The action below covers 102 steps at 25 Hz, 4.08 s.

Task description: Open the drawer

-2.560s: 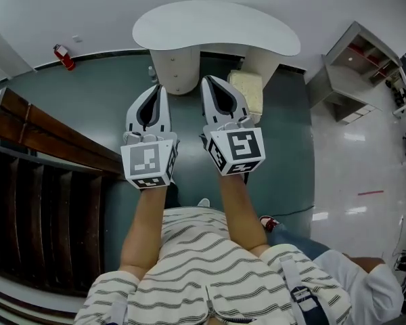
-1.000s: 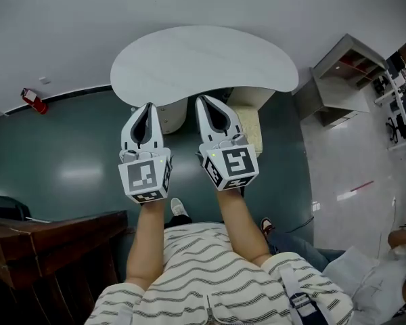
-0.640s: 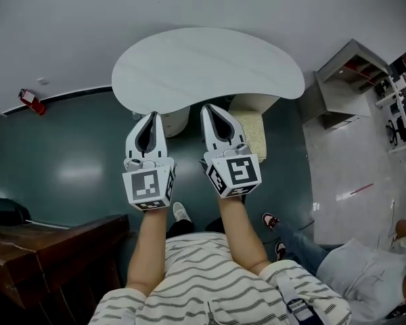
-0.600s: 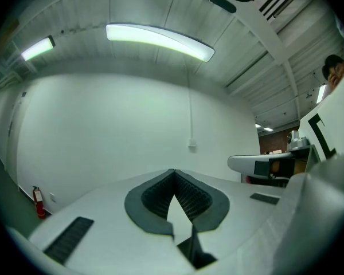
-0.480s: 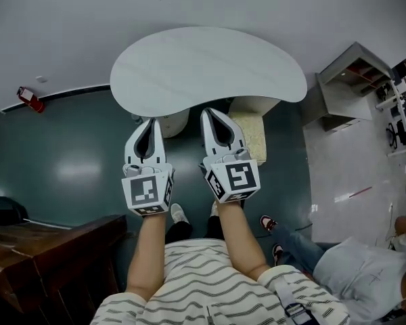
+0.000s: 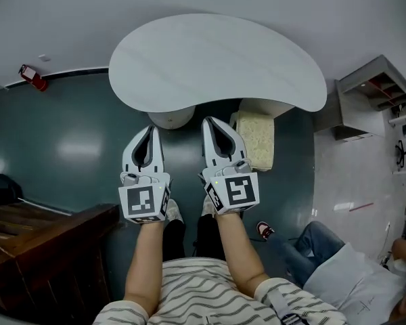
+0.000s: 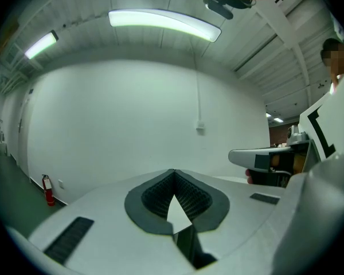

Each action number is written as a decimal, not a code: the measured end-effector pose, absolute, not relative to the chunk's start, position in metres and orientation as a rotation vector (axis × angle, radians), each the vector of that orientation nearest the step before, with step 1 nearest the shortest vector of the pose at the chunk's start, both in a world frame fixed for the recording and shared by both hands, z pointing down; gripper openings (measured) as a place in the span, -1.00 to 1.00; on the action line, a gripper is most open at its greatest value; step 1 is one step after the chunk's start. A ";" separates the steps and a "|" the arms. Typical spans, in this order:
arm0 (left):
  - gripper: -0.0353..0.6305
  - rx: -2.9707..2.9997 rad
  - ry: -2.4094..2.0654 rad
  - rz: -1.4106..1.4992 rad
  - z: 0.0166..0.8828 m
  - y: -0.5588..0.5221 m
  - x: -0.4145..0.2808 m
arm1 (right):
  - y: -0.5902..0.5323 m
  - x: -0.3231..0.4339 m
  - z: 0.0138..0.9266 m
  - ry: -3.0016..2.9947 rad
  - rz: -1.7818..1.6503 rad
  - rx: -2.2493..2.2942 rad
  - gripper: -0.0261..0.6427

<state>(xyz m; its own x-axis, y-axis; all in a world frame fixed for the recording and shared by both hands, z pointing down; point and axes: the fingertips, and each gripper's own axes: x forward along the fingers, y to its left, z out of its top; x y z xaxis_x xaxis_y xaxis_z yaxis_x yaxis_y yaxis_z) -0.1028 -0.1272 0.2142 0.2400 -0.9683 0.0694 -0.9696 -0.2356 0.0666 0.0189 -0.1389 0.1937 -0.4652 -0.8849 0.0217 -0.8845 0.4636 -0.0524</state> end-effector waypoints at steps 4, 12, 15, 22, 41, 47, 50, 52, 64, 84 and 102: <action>-0.88 2.379 -1.880 0.029 0.243 -0.140 -0.094 | -0.154 0.022 0.230 2.711 -0.117 -1.611 -0.88; -0.88 2.361 -1.889 0.038 0.314 -0.154 -0.091 | -0.167 0.022 0.298 2.733 -0.125 -1.612 -0.89; -0.88 2.331 -1.895 0.035 0.339 -0.160 -0.093 | -0.175 0.022 0.322 2.730 -0.147 -1.612 -0.88; -0.88 2.240 -1.919 0.045 0.406 -0.168 -0.105 | -0.187 0.027 0.380 2.705 -0.201 -1.655 -0.88; -0.88 2.281 -1.919 0.060 0.510 -0.188 -0.103 | -0.189 0.018 0.495 2.721 -0.250 -1.699 -0.89; -0.88 2.309 -1.888 0.113 0.535 -0.202 -0.095 | -0.200 0.019 0.519 2.737 -0.277 -1.712 -0.88; -0.88 2.317 -1.874 0.145 0.551 -0.207 -0.094 | -0.202 0.019 0.530 2.751 -0.282 -1.710 -0.88; -0.88 2.317 -1.885 0.130 0.559 -0.211 -0.095 | -0.202 0.019 0.538 2.761 -0.289 -1.715 -0.88; -0.88 2.304 -1.911 0.150 0.612 -0.242 -0.095 | -0.203 0.028 0.557 2.816 -0.295 -1.698 -0.88; -0.50 2.195 -1.907 0.230 0.690 -0.288 -0.104 | -0.224 0.030 0.577 2.775 -0.396 -1.713 -0.88; -0.45 2.148 -1.998 0.262 0.708 -0.323 -0.109 | -0.227 0.027 0.581 2.809 -0.390 -1.685 -0.88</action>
